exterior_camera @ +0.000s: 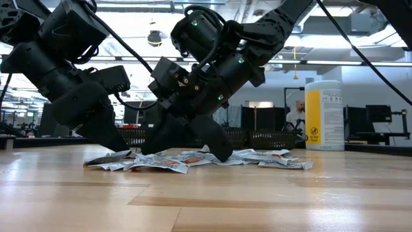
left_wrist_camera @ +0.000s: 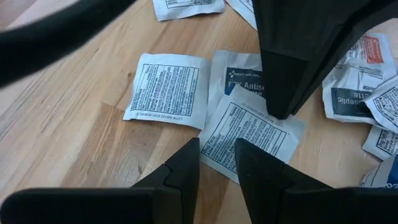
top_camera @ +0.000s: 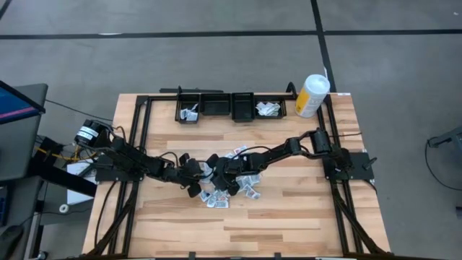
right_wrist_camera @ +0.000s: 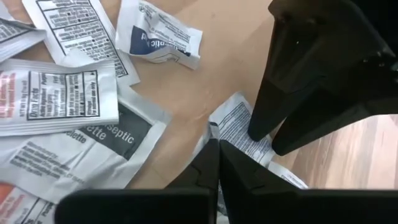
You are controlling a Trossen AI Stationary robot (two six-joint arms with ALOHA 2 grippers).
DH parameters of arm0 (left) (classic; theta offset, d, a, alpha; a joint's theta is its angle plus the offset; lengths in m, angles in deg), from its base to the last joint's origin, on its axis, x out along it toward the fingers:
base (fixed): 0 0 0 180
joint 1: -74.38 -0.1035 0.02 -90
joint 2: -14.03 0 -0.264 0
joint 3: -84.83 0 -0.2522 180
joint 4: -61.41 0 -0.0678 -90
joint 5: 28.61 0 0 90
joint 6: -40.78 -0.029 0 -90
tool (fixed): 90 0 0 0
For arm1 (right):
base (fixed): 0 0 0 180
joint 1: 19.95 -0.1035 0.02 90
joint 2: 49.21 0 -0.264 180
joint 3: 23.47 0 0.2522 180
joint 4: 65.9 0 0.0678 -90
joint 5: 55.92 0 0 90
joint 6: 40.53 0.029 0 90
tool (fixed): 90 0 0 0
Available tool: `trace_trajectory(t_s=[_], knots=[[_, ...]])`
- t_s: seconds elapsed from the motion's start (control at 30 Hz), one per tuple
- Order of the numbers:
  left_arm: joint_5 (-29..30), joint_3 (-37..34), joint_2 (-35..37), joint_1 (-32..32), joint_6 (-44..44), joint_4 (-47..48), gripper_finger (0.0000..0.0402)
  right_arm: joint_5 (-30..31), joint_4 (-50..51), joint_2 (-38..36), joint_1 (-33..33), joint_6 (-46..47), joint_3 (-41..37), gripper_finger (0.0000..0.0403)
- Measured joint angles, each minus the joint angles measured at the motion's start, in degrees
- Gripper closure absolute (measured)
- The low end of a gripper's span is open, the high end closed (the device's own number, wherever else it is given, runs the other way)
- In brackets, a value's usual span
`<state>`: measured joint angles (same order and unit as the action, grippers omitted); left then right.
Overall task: Pick & Place First Aid Supplies
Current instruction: Put the blue alcohol pad into the left black bin
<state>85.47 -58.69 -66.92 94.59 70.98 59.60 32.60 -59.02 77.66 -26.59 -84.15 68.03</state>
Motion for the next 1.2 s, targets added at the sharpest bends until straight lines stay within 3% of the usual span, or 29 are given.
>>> trace_trajectory(t_s=[0.2, 0.43, 0.7, 1.13, 1.2], knots=[[-0.46, -0.02, 0.91, 0.00, -0.97, 0.10, 0.0298, 2.85, 3.23, -0.06, -0.70, -0.81, 2.52, 0.0402], [-7.04, -0.20, 9.10, 0.34, -3.06, 4.69, 0.0298, 4.54, 13.73, -0.15, -1.66, -0.82, 9.94, 0.0402], [-3.48, -0.15, 15.03, 4.94, -1.84, 11.29, 0.0298, 4.51, 18.95, -2.34, -1.81, 1.83, 13.50, 0.0403], [-2.67, -0.07, 15.17, 7.39, -1.82, 13.37, 0.0298, 2.09, 19.77, -14.27, 6.88, 32.06, 12.96, 0.0403], [-2.16, -0.07, 15.17, 7.39, -1.82, 13.38, 0.0298, -3.02, 19.34, -14.75, 9.14, 37.24, 13.00, 0.0403]])
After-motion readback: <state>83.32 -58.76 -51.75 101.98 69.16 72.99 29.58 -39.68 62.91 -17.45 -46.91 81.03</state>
